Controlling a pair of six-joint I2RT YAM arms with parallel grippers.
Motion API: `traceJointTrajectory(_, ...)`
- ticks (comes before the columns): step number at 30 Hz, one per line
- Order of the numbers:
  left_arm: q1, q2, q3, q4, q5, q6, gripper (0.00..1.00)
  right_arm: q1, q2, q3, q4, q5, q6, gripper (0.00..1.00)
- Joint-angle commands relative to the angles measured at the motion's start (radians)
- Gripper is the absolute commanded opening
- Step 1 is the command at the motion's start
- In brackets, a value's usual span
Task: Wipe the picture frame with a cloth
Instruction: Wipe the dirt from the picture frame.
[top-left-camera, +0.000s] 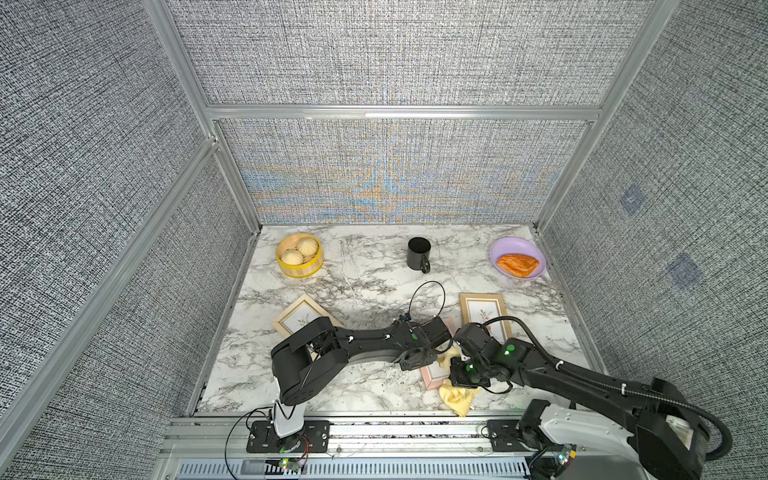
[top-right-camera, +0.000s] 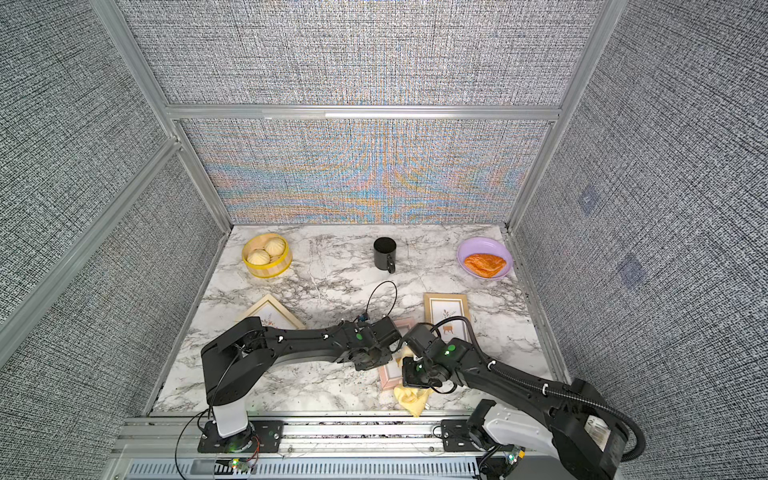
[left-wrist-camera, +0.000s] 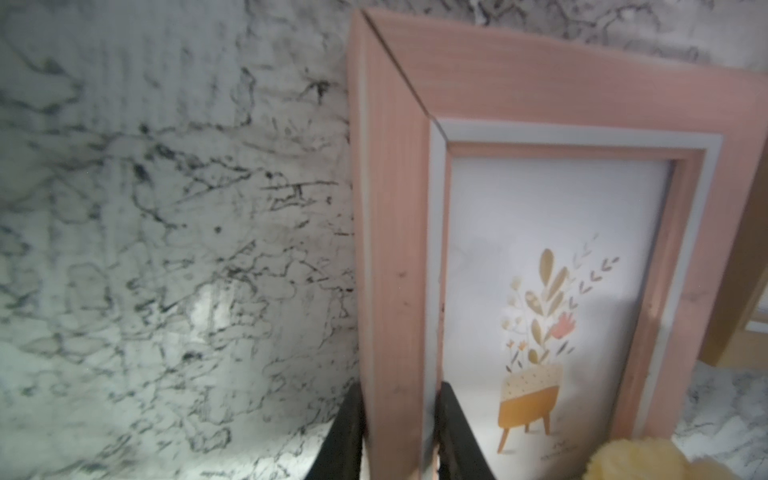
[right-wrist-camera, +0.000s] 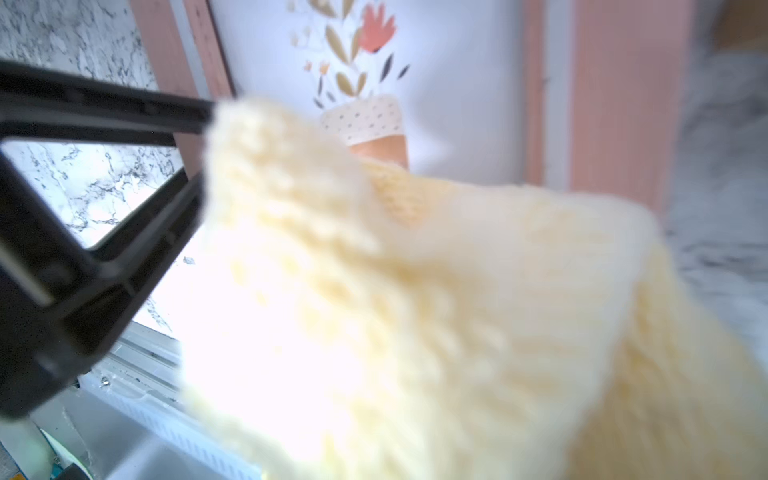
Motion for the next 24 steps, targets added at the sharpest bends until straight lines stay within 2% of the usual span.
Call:
traceJointTrajectory(1, -0.014, 0.023, -0.020, -0.357, 0.147, 0.032, 0.00, -0.027, 0.025, 0.009, -0.091, -0.044, -0.084, 0.00)
traceJointTrajectory(4, -0.014, 0.011, -0.006, -0.384, 0.138, 0.040, 0.00, 0.027, 0.066, 0.013, -0.010, -0.090, -0.045, 0.00)
traceJointTrajectory(9, -0.014, 0.000, 0.027, -0.420, 0.126, 0.051, 0.00, 0.189, 0.189, 0.069, 0.171, -0.135, 0.060, 0.00)
traceJointTrajectory(14, -0.014, -0.002, 0.027, -0.431, 0.117, 0.052, 0.00, 0.266, 0.262, 0.100, 0.334, -0.172, 0.160, 0.00)
traceJointTrajectory(16, -0.014, 0.002, 0.013, -0.418, 0.122, 0.047, 0.00, 0.288, 0.271, 0.135, 0.301, -0.150, 0.160, 0.00)
traceJointTrajectory(19, -0.014, -0.007, -0.015, -0.391, 0.111, 0.035, 0.00, 0.296, 0.238, 0.191, 0.138, -0.047, 0.128, 0.00)
traceJointTrajectory(21, -0.014, -0.022, -0.038, -0.367, 0.091, 0.018, 0.00, 0.294, 0.178, 0.212, 0.044, 0.019, 0.105, 0.00)
traceJointTrajectory(24, -0.014, -0.059, -0.080, -0.305, 0.051, 0.001, 0.00, 0.298, 0.084, 0.201, 0.008, 0.046, 0.105, 0.00)
